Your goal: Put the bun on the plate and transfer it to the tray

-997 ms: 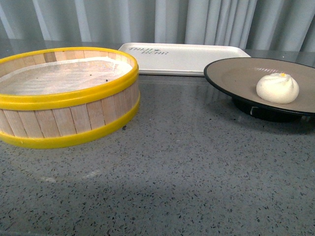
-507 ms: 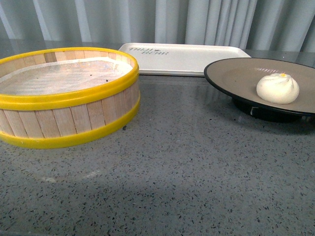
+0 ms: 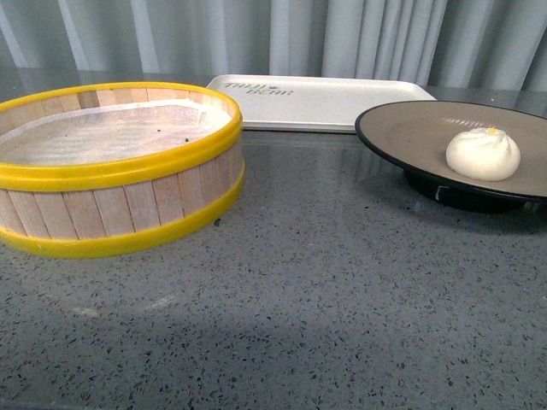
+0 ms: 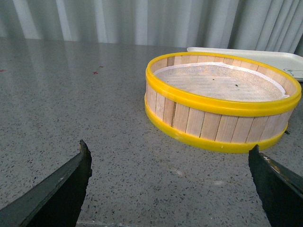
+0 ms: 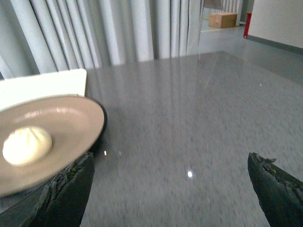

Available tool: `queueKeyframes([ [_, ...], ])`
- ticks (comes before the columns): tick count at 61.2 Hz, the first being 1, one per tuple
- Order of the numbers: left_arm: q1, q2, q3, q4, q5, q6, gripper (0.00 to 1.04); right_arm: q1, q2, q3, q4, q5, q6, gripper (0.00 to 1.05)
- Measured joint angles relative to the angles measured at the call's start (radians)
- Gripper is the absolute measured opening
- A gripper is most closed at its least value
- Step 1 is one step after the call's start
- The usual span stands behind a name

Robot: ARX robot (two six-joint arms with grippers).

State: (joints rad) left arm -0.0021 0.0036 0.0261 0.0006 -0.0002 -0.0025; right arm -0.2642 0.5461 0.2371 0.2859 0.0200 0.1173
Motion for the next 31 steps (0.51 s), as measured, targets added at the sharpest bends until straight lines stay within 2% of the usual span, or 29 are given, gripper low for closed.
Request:
queueKeyframes([
  [8,0.000,0.000,0.000,0.000,0.000,0.000,0.98,-0.159,0.275,0.116,0.141,-0.179,0.163,0.96],
  [12,0.000,0.000,0.000,0.000,0.000,0.000,0.98,-0.208,0.464,0.200,0.185,-0.264,0.317,0.96],
  [22,0.000,0.000,0.000,0.000,0.000,0.000,0.98,-0.202,0.681,0.314,0.213,-0.372,0.581,0.96],
  [31,0.000,0.000,0.000,0.000,0.000,0.000,0.98,-0.148,0.783,0.361,0.204,-0.406,0.766,0.96],
])
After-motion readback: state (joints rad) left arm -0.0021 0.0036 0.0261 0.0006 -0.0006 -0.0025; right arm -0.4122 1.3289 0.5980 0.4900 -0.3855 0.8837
